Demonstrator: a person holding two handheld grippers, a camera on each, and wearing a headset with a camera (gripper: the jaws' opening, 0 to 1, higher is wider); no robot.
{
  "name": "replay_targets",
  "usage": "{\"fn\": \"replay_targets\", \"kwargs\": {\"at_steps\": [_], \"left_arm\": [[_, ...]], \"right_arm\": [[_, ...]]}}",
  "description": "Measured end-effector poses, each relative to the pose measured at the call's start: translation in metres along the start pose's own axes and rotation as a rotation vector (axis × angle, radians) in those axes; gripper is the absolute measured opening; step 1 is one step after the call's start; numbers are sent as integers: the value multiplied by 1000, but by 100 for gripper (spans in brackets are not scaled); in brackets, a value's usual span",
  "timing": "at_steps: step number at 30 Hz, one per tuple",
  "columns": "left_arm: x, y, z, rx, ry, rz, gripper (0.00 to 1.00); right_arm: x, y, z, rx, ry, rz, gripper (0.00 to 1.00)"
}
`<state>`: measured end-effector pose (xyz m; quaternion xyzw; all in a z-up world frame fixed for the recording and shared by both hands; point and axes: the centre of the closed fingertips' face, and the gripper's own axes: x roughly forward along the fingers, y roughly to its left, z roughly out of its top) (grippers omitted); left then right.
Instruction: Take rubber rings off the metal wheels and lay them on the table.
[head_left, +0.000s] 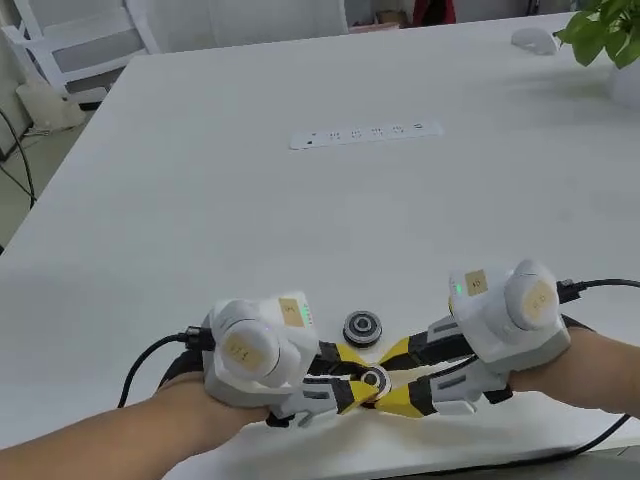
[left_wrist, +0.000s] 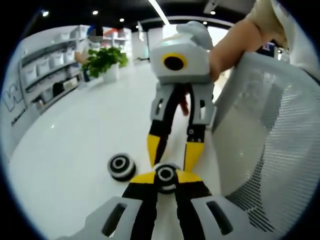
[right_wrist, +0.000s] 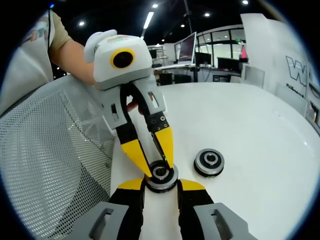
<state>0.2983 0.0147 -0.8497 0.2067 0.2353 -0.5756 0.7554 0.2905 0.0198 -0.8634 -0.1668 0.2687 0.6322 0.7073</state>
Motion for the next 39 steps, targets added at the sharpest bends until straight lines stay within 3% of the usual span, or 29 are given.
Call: {"fn": "replay_targets", "kwargs": {"at_steps": [7, 12, 16, 25, 29, 39], "left_arm": [[0, 0, 0, 6, -2, 3, 13], [0, 0, 0, 5, -3, 6, 13], [-1, 1, 0, 6, -2, 8, 13], [0, 2, -1, 15, 0, 11, 13], [0, 1, 0, 18, 5, 14, 13], [4, 5, -2, 28, 11, 21, 13]], "right_arm": [[-3, 0, -4, -4, 14, 0, 19], [-8, -3, -9, 19, 27, -6, 6], [-7, -3, -9, 8, 37, -7, 6], [-8, -4, -11, 66, 41, -12, 1], [-9, -6, -10, 175, 34, -16, 0], [-13, -8, -10, 260, 22, -9, 0]]}}
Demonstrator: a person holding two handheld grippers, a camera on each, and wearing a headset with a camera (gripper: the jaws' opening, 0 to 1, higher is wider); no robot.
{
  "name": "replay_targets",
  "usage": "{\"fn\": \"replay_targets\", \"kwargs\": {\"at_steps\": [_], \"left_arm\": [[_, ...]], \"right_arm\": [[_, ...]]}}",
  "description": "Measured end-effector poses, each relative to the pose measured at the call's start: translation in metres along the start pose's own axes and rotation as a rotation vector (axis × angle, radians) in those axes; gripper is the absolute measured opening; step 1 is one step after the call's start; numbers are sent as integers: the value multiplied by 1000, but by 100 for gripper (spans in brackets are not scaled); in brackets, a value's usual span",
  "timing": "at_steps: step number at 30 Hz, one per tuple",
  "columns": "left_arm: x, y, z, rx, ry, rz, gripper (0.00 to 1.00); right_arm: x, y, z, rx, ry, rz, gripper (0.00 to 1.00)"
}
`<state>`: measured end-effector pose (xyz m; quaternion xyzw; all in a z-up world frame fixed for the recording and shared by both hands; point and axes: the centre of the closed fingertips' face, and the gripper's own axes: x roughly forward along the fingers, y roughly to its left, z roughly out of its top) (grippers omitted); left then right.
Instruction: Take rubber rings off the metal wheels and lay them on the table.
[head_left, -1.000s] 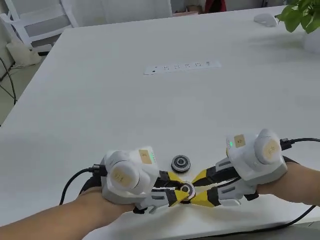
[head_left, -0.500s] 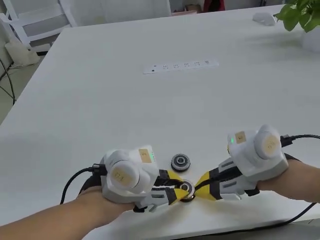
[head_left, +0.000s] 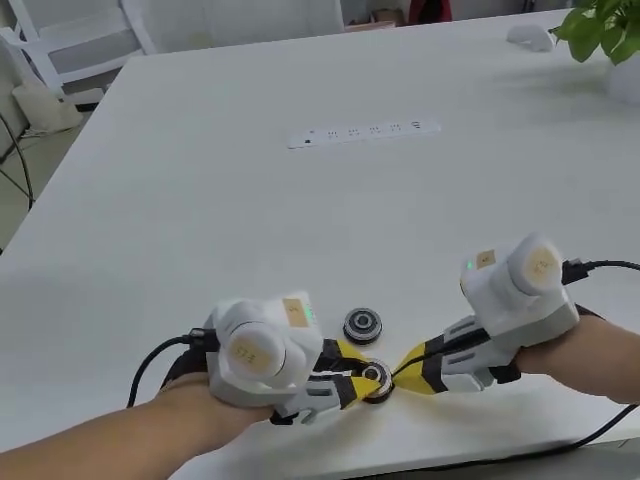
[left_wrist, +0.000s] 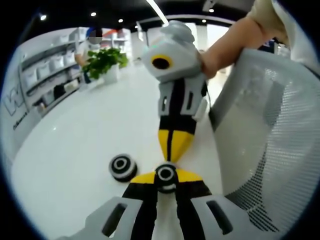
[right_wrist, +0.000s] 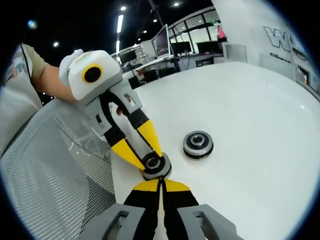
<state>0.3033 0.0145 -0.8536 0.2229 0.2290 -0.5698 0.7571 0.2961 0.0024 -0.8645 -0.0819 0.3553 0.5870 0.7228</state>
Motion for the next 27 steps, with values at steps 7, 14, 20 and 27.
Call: {"fn": "replay_targets", "kwargs": {"at_steps": [7, 14, 20, 27], "left_arm": [[1, 1, -1, 3, 1, 1, 13], [3, 2, -2, 3, 3, 3, 13], [3, 3, -2, -5, 3, 10, 13], [3, 2, -1, -4, 13, 19, 13]], "right_arm": [[-2, 1, 1, 32, -11, 5, 0], [-4, 1, 3, 64, -26, 6, 0], [-3, -2, 3, 154, -49, 11, 0], [-5, 0, 11, 237, -98, 18, 0]]}}
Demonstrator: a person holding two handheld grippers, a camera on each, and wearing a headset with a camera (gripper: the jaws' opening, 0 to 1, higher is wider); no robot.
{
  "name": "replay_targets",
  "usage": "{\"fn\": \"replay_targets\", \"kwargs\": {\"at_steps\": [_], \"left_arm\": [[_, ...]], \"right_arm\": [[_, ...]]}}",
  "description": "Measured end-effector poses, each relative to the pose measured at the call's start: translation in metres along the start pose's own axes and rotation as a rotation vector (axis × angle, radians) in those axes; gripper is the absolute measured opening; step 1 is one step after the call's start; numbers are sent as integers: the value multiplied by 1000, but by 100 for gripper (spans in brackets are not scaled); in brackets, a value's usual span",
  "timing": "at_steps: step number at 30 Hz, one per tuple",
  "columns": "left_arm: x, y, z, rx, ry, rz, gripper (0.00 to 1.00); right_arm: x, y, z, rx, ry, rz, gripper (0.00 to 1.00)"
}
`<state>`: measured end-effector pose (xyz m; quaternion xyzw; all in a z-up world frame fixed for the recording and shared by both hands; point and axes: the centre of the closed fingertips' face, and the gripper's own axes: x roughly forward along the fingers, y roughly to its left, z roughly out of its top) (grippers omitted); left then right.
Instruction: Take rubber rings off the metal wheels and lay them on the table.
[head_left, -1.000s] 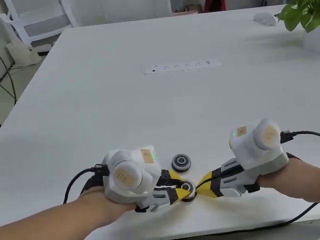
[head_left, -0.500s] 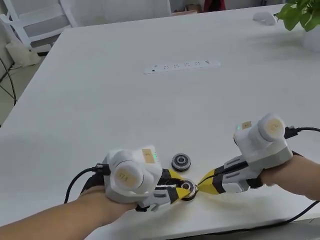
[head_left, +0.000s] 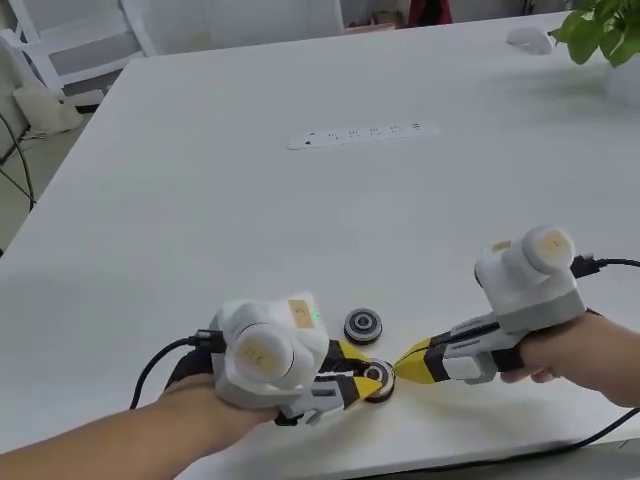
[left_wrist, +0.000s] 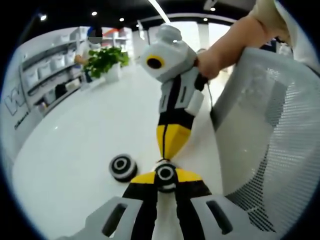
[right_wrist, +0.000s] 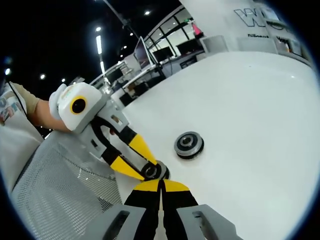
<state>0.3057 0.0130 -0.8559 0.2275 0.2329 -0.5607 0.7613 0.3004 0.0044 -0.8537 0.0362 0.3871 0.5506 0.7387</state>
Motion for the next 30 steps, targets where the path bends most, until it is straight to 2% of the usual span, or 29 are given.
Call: {"fn": "replay_targets", "kwargs": {"at_steps": [8, 17, 27, 29, 30], "left_arm": [[0, 0, 2, 8, 13, 22, 12], [-1, 1, 2, 14, 8, 24, 12], [0, 1, 2, 12, 3, 17, 12], [0, 1, 3, 12, 3, 17, 12], [0, 1, 3, 14, 3, 18, 12]], "right_arm": [[0, 6, 4, 29, -22, 15, 0], [2, 11, 5, 31, -23, 25, 0], [6, 17, 6, 16, -19, 65, 0], [6, 20, 8, 10, -29, 92, 0], [5, 21, 12, 8, -48, 85, 0]]}}
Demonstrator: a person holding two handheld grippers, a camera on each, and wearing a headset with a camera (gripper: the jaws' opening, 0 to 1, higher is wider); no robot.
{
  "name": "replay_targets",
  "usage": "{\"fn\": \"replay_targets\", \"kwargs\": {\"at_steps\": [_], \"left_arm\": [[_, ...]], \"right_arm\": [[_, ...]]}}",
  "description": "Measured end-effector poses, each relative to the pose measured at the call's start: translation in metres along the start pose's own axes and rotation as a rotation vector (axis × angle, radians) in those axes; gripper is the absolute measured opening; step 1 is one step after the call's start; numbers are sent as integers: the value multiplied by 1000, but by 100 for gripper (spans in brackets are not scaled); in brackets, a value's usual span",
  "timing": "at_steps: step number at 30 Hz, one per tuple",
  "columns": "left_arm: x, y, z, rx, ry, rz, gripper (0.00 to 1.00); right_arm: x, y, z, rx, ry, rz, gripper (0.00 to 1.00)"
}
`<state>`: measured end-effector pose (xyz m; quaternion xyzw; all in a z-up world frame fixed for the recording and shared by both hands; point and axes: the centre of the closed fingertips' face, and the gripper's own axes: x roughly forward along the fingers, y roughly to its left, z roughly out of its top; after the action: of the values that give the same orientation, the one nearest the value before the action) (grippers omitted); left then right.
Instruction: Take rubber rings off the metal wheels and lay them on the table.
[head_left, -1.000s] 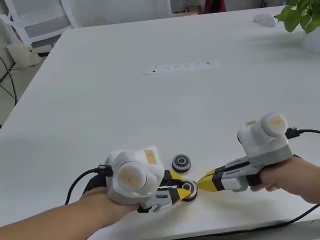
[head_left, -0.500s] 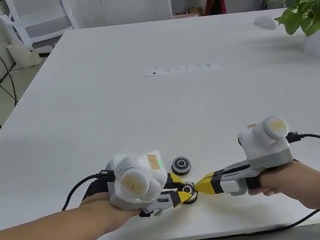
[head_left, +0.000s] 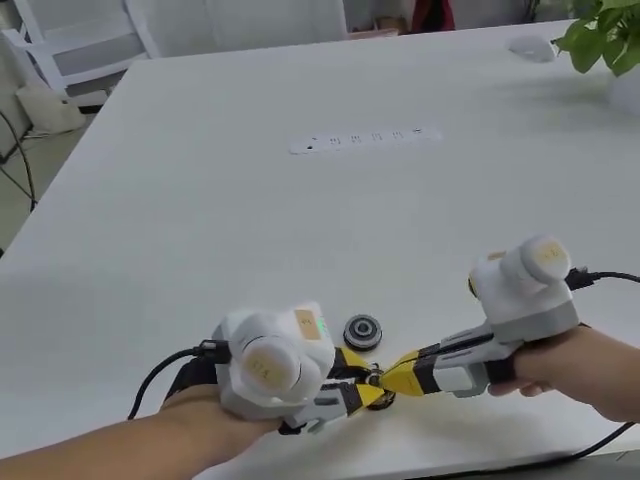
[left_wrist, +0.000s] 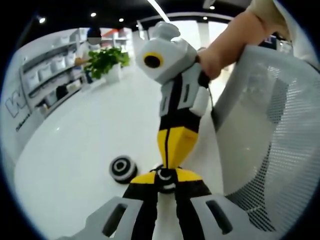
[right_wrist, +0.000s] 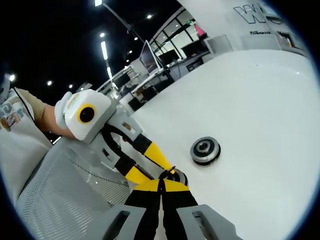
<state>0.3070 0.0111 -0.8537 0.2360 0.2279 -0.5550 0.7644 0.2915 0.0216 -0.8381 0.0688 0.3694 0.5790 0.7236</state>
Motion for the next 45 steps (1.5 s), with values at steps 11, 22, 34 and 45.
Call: {"fn": "replay_targets", "kwargs": {"at_steps": [11, 22, 34, 45], "left_arm": [[-4, -7, 4, 6, -4, -7, 13], [-4, -8, 4, 10, -4, -29, 14], [-16, -9, 13, 3, -25, -52, 18], [-35, -13, 25, -46, -76, -57, 28]], "right_arm": [[-4, -8, -8, -50, 26, -15, 0], [-7, -8, -6, -67, 19, -21, 0], [-8, -6, 1, -73, 2, -18, 0], [-12, -2, 9, -77, -22, -11, 0]]}}
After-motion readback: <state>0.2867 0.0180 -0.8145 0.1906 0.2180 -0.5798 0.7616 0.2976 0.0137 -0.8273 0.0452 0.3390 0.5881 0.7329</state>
